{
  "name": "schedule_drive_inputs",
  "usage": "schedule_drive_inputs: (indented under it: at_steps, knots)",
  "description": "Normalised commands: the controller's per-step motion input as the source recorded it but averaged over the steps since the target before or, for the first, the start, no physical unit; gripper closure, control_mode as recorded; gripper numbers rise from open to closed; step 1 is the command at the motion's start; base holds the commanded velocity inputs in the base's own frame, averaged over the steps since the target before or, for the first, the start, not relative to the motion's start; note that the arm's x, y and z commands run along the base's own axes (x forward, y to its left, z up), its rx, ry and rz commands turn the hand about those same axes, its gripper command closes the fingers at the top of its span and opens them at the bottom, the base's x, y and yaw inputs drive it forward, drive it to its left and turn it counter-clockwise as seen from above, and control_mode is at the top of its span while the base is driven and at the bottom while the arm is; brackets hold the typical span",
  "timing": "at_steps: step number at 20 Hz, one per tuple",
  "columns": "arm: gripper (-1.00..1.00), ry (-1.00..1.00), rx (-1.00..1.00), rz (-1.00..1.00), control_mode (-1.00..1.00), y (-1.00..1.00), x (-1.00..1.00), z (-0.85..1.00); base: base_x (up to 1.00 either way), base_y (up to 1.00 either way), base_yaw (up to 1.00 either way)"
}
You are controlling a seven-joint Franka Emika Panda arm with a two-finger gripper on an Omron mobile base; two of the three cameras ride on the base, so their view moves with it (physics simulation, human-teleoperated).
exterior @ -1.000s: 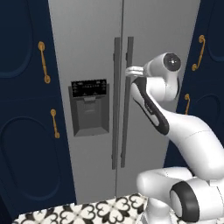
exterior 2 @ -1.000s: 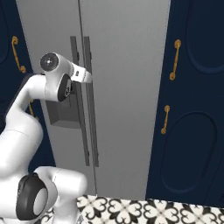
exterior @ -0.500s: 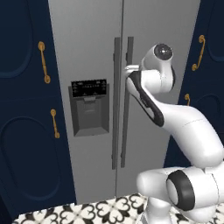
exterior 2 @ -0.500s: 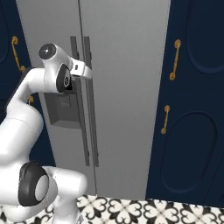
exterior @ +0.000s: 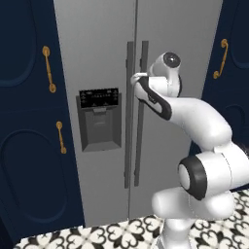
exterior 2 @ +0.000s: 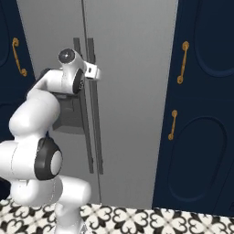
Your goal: Grab a lemon wedge from the fridge and one ice cube from the ice bowl, and put them in the glass of lemonade.
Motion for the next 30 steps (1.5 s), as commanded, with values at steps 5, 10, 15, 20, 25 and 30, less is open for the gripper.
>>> schedule_drive_inputs:
  at_steps: [5, 10, 15, 20, 25, 30]
  knots:
    - [-1.0, 0.0, -0.01, 0.02, -1.0, -0.1, 0.37, -0.19, 0.0, 0.0, 0.0]
    - [-1.0, 0.0, 0.0, 0.0, -1.0, -0.01, 0.5, -0.3, 0.0, 0.0, 0.0]
    - [-1.0, 0.0, 0.0, 0.0, -1.0, 0.0, 0.41, -0.17, 0.0, 0.0, 0.0]
    - [-1.0, 0.0, -0.01, 0.0, -1.0, 0.0, 0.44, -0.17, 0.0, 0.0, 0.0]
    - [-1.0, 0.0, 0.0, 0.0, -1.0, 0.0, 0.42, -0.23, 0.0, 0.0, 0.0]
    - [1.0, 0.0, 0.0, 0.0, -1.0, 0.0, 0.13, 0.0, 0.0, 0.0, 0.0]
